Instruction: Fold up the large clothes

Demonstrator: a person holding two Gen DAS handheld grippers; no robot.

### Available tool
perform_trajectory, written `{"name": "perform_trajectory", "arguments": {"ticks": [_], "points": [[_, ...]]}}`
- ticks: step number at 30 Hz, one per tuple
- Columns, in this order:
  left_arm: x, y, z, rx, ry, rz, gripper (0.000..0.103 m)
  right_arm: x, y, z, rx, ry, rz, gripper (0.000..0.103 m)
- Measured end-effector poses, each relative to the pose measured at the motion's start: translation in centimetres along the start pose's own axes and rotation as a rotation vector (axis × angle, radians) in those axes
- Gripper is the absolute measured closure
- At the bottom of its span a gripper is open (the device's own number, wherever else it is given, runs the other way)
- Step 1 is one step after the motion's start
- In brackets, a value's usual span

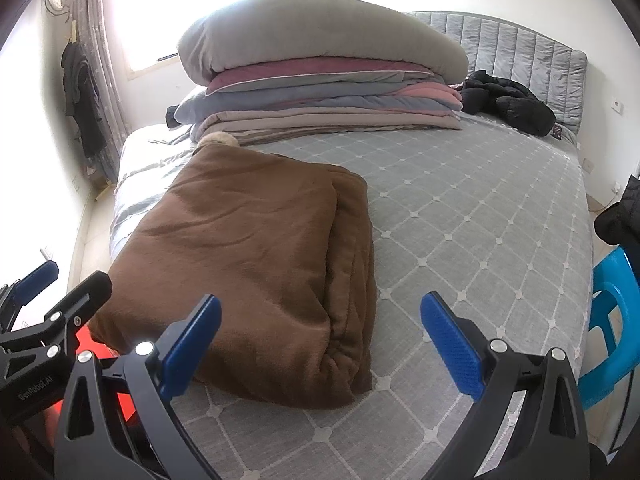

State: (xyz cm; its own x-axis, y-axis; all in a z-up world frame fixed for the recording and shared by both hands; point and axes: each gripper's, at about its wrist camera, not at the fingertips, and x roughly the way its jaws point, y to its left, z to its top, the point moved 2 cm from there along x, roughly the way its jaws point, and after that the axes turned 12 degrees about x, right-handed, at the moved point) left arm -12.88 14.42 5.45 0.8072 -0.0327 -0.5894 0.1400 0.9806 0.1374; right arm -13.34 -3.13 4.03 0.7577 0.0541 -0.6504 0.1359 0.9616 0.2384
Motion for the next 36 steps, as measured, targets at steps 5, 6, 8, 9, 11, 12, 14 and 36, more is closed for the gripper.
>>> {"name": "perform_trajectory", "arguments": {"ticks": [5,6,8,9,11,12,14,36], "points": [[0.3,0.3,0.0,-0.004,0.009,-0.005,0.008,0.1,-0.1,-0.1,-0.005,0.008,-0.002,0.007],[0.4,0.3,0.0,-0.005,0.011,-0.006,0.008,0.1,-0.1,-0.1,-0.007,0.01,-0.001,0.007],[0.5,0.4,0.0,-0.005,0.015,-0.007,0.008,0.2,0.0,-0.2,-0.009,0.012,-0.002,0.007],[0.5,0.4,-0.1,-0.005,0.018,-0.008,0.008,0.2,0.0,-0.2,-0.008,0.013,-0.003,0.007],[0.6,0.5,-0.1,-0.005,0.022,-0.008,0.008,0.2,-0.1,-0.2,-0.008,0.014,-0.003,0.007],[0.7,0.5,-0.1,-0.005,0.023,-0.008,0.008,0.2,-0.1,-0.1,-0.007,0.014,-0.003,0.007],[0.7,0.6,-0.2,-0.005,0.025,-0.008,0.008,0.2,-0.1,-0.1,-0.009,0.016,-0.004,0.007],[1.8,0.8,-0.5,-0.013,0.067,-0.018,0.008,0.9,-0.3,-0.5,-0.016,0.051,-0.017,0.007]]}}
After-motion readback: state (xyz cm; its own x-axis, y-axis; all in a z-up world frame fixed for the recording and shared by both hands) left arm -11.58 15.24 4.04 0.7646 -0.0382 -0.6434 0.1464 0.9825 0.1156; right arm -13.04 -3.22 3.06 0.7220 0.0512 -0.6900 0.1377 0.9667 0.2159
